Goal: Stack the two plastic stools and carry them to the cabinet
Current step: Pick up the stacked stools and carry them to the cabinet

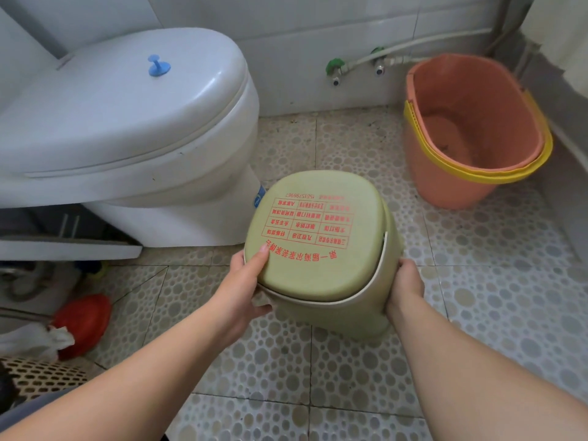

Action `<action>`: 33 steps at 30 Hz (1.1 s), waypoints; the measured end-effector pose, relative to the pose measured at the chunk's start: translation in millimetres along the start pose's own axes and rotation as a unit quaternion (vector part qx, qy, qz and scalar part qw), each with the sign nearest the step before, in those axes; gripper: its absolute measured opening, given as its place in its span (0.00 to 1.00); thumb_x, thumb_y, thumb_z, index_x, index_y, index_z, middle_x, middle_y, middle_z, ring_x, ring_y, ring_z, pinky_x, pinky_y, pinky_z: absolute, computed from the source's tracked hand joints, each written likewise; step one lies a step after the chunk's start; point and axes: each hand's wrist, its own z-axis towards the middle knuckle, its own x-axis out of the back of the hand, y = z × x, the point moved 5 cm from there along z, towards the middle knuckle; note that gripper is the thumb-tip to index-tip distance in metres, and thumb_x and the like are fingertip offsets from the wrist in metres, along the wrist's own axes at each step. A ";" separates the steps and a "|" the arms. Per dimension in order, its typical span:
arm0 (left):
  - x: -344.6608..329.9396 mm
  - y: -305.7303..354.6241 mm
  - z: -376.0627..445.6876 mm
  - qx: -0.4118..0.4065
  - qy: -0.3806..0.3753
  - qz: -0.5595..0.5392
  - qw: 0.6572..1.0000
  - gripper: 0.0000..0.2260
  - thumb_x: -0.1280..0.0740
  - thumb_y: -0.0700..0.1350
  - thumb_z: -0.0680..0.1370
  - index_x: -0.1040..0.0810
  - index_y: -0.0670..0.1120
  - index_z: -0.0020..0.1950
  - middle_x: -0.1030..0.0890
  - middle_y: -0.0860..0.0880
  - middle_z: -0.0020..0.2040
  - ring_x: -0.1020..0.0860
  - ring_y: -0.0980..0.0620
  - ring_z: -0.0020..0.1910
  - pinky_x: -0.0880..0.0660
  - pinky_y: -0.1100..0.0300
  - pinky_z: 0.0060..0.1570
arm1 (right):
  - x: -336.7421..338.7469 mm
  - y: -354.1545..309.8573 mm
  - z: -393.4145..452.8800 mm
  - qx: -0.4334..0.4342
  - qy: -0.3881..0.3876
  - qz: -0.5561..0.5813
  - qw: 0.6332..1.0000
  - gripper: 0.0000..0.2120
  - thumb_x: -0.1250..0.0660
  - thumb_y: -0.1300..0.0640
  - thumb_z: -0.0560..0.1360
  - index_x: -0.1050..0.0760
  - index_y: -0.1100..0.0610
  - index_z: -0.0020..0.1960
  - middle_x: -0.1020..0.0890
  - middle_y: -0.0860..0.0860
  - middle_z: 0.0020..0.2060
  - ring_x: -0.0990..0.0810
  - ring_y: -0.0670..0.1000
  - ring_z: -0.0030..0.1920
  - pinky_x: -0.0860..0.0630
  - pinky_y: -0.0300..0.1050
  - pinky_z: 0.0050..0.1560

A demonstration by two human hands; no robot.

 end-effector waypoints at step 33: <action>80.9 277.3 -395.7 -0.121 -0.088 0.074 0.986 0.34 0.30 0.65 0.71 0.34 0.55 0.73 0.22 0.57 0.68 0.22 0.58 0.67 0.27 0.46 0.70 | 82.3 -169.5 -493.2 0.023 -0.004 0.072 0.997 0.24 0.35 0.39 0.78 0.17 0.54 0.66 0.13 0.54 0.61 0.16 0.59 0.63 0.25 0.64 0.69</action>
